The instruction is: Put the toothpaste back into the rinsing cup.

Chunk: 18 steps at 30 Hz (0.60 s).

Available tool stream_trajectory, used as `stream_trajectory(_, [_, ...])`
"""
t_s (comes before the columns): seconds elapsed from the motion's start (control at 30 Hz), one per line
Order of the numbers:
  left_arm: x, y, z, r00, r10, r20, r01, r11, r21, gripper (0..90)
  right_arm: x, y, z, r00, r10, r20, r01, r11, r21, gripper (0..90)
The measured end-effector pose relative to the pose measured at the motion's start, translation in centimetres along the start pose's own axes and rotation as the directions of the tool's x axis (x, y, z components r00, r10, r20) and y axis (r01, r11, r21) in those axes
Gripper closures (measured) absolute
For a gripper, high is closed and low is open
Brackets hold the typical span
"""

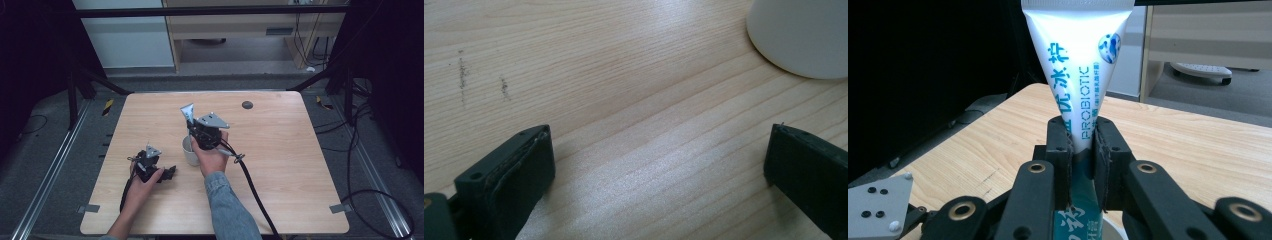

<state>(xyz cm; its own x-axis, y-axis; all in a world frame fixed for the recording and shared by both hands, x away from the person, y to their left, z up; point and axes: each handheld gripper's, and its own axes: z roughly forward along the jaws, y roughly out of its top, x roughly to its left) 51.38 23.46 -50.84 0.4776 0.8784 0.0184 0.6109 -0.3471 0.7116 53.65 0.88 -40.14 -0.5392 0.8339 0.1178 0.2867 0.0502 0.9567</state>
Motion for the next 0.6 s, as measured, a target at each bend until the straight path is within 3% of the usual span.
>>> stream_trajectory(0.6, [0.0,0.0,0.0,1.0000,-0.001,0.000,0.001,1.0000,-0.001,0.0,-0.2,-1.2,0.2,0.9999,0.015,0.001,-0.015,1.000,0.019,79.1])
